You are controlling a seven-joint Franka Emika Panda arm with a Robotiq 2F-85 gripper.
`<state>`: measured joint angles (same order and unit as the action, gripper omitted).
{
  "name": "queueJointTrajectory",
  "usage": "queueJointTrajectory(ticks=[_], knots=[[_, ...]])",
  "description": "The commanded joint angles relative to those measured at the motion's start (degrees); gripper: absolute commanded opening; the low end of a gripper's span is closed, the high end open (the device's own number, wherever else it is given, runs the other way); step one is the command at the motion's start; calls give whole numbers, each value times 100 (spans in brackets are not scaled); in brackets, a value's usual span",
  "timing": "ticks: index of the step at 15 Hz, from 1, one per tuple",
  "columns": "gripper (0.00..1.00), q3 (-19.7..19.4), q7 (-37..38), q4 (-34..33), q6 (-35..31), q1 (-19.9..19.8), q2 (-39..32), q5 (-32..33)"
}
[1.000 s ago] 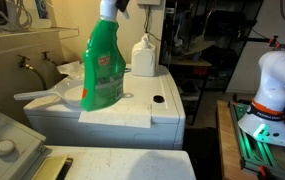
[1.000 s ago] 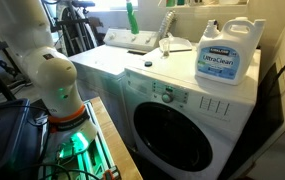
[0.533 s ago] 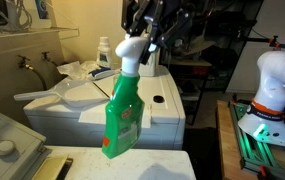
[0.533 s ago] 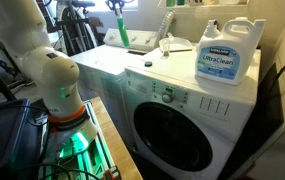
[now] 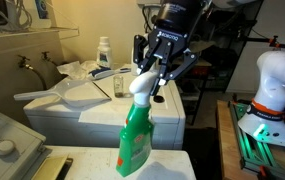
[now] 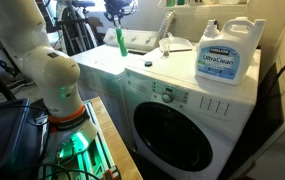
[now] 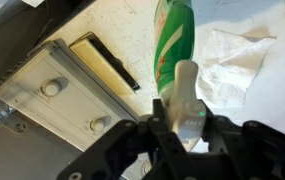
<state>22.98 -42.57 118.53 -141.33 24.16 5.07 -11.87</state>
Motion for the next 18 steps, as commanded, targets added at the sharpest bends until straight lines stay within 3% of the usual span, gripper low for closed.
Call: queueJointTrajectory(ticks=[1, 7, 12, 18], knots=[[12, 11, 200, 484, -621, 131, 313, -79], [12, -64, -323, 1086, -1055, 375, 692, -329], [12, -364, -1510, 1543, -788, 845, 1146, -1107], [12, -671, -2336, 1878, -445, 1156, 1429, -1081]])
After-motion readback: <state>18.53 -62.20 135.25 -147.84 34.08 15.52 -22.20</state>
